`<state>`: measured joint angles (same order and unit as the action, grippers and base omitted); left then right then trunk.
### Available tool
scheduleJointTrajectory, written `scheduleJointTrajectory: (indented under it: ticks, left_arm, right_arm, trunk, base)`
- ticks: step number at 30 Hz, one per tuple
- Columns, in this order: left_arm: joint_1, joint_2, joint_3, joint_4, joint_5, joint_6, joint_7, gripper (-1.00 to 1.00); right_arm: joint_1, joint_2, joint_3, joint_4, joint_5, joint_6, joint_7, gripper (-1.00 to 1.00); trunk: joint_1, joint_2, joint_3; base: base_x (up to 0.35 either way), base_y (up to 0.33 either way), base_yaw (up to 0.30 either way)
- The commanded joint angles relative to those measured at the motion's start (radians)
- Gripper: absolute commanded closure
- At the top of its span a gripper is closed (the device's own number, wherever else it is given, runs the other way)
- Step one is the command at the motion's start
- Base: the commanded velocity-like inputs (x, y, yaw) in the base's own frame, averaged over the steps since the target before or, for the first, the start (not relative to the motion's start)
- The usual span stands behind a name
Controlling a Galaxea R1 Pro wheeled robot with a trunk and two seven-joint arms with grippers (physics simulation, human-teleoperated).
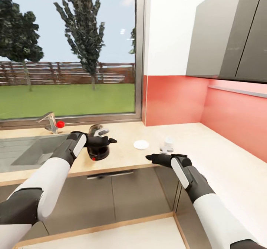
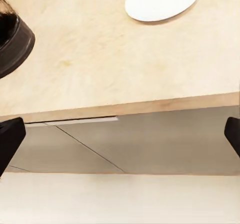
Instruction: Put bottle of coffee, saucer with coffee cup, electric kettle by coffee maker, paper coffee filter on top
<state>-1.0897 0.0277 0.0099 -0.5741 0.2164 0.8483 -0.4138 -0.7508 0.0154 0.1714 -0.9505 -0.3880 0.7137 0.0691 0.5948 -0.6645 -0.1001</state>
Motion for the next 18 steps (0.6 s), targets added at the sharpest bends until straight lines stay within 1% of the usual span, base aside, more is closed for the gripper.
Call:
scheduleJointTrajectory:
  ticks: [1,6,8,12,18]
  left_arm:
    - [-0.001,0.000,0.001,0.000,0.003,0.006,0.000,-1.00]
    - [-0.001,-0.001,0.002,0.003,0.003,0.006,0.000,-1.00]
    - [-0.001,-0.001,0.002,0.003,0.003,0.006,0.000,-1.00]
    - [-0.001,-0.002,0.002,0.003,0.003,0.006,0.000,-1.00]
    - [0.000,-0.002,0.002,0.004,0.004,0.006,0.000,-1.00]
  right_arm:
    - [-0.001,0.000,0.000,-0.001,0.005,0.004,0.005,-1.00]
    - [-0.001,0.000,-0.001,-0.001,0.005,0.004,0.005,-1.00]
    - [-0.001,0.000,-0.001,-0.001,0.005,0.004,0.005,-1.00]
    - [-0.001,0.000,-0.001,-0.001,0.005,0.004,0.005,-1.00]
    - [-0.001,0.000,-0.001,0.000,0.005,0.004,0.005,-1.00]
  trunk:
    - [0.001,-0.001,-0.002]
    - [0.001,-0.001,-0.002]
    - [0.001,-0.001,-0.002]
    - [0.001,-0.001,-0.002]
    - [0.001,-0.001,-0.002]
  base:
    - [0.281,-0.228,0.278]
    - [0.280,-0.229,0.278]
    - [0.280,-0.229,0.182]
    - [0.280,-0.230,0.060]
    - [0.281,-0.216,0.009]
